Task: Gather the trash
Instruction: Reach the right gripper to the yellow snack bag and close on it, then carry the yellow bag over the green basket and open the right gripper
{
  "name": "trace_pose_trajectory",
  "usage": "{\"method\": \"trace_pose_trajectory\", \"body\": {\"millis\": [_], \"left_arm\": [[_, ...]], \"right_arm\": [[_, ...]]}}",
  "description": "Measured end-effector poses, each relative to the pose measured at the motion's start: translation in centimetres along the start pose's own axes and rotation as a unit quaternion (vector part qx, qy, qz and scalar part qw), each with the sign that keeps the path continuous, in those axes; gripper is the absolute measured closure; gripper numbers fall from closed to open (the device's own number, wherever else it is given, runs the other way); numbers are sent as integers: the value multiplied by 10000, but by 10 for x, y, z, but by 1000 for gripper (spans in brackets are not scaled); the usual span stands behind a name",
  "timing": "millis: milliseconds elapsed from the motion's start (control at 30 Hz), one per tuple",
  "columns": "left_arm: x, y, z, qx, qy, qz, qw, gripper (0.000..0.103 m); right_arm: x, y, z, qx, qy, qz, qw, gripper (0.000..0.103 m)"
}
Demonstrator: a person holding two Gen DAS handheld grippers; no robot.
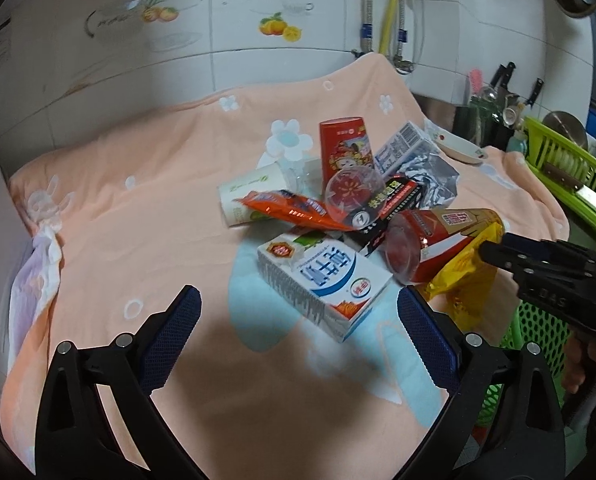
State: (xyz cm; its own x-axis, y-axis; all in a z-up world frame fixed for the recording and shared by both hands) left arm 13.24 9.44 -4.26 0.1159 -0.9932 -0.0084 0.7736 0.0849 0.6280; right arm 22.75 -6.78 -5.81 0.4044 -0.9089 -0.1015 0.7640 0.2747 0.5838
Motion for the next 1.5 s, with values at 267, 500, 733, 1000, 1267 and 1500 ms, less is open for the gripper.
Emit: {"method": "trace_pose_trajectory", "body": {"millis": [267,500,733,1000,1267,1500], "left_arm": [[20,19,-3,50,-167,-510,9985,6],[44,31,-7,99,-266,-1015,9944,6],[81,44,-11,145,-633,-1828,9810,6],[131,59,-38,-95,-1170,-2731,9548,6],[171,66,-67,-187,-1094,-3703,9222,6],[181,69,-99,-624,-1026,-4102,9040,6]], "right_arm": [[-2,-4,-3,16,93,118,9999,92],[1,-11,11,202,104,108,9997,100],[17,-28,46,465,-105,-61,9988,100],[60,-65,88,555,-548,-426,9960,100],[119,-124,96,164,-1243,-1020,9869,100],[148,-160,82,-302,-1485,-1339,9793,98]]}}
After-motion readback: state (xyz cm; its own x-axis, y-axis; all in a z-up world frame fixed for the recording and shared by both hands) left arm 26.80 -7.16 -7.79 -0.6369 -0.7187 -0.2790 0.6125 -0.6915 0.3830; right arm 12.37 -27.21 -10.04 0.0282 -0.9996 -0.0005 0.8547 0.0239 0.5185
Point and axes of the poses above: each gripper's, at about its wrist camera, not at the fingertips, and z roughly against the way its jaws point, x to its right, y to its top, the point moved 5 cm from there along -z, roughly the way its jaws point, and after that the axes turned 15 degrees about -x, right-handed, at the moved point
